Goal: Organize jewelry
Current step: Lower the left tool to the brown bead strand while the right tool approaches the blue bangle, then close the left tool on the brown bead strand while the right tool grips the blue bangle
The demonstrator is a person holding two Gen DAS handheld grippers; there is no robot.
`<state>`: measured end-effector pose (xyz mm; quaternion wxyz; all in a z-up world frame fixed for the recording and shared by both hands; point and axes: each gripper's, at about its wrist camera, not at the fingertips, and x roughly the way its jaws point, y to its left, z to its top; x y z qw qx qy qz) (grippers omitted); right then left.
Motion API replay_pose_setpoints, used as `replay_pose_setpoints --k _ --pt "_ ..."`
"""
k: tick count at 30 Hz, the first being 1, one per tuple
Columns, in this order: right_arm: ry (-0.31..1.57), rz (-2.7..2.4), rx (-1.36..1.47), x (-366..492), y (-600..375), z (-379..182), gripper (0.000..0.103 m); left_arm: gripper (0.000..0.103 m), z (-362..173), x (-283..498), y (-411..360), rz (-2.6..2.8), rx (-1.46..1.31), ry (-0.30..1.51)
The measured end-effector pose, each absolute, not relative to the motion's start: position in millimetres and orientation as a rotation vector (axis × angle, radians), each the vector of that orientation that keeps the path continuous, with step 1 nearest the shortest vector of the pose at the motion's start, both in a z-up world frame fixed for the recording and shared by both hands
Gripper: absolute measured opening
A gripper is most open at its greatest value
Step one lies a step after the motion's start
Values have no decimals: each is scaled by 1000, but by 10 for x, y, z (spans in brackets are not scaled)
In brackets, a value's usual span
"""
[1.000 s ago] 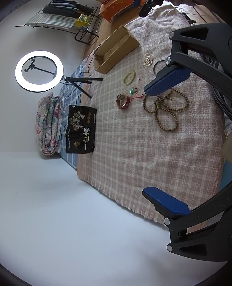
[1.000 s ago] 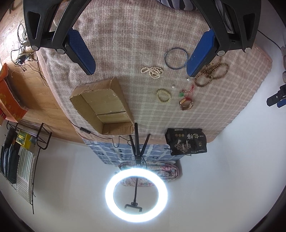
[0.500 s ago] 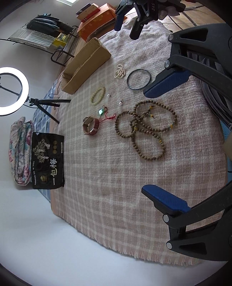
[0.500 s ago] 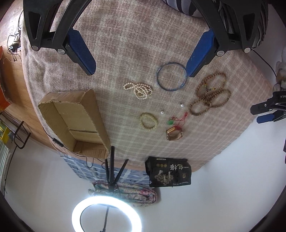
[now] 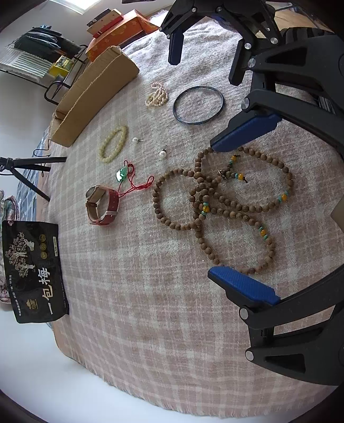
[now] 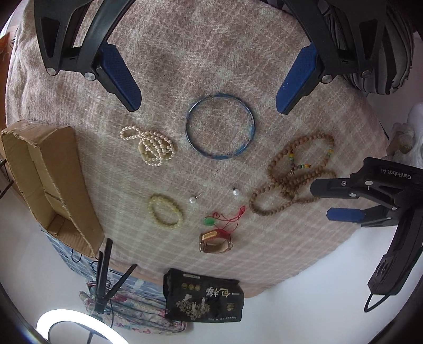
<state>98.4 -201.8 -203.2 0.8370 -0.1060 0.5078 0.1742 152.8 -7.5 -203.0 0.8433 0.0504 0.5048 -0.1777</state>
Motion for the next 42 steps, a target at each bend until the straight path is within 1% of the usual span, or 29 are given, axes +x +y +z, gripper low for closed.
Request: replay_pose_setpoints --k 2,4,6,15,17,20,22,23,24,25,28,30,42 --pt "1086 362 -233 1015 -1966 -2096 103 89 -2082 1550 -123 -375 126 1069" --pt "1096 351 -234 1051 -1928 -2150 103 83 -2134 1584 -160 -370 136 1075" --pt "1112 346 -223 1094 -1897 -2204 103 82 -2184 1620 -178 -363 142 1082" --pt "1145 302 -215 1210 -1847 -2357 102 80 -2343 1736 -235 -346 160 1090" --pt "1146 300 -218 1215 -1842 -2368 101 76 -2367 1743 -250 -340 177 1084" --pt "1144 299 -231 1207 -1817 -2370 99 66 -2375 1732 -297 -340 220 1065" --pt "1141 304 -239 1197 -1803 -2366 96 49 -2367 1695 -323 -349 232 1052" --pt "1139 307 -241 1191 -1797 -2362 94 44 -2364 1687 -329 -355 232 1052" --pt "1137 308 -244 1188 -1792 -2358 92 33 -2359 1677 -334 -359 232 1050" --pt "1135 310 -245 1185 -1788 -2354 90 18 -2370 1676 -335 -378 216 1068" --pt "1134 317 -245 1178 -1779 -2340 83 12 -2370 1637 -323 -383 181 1071" --pt "1132 322 -240 1168 -1782 -2324 75 12 -2362 1609 -329 -378 169 1067" --pt "1109 324 -236 1102 -1797 -2244 74 10 -2241 1510 -130 -370 73 1058"
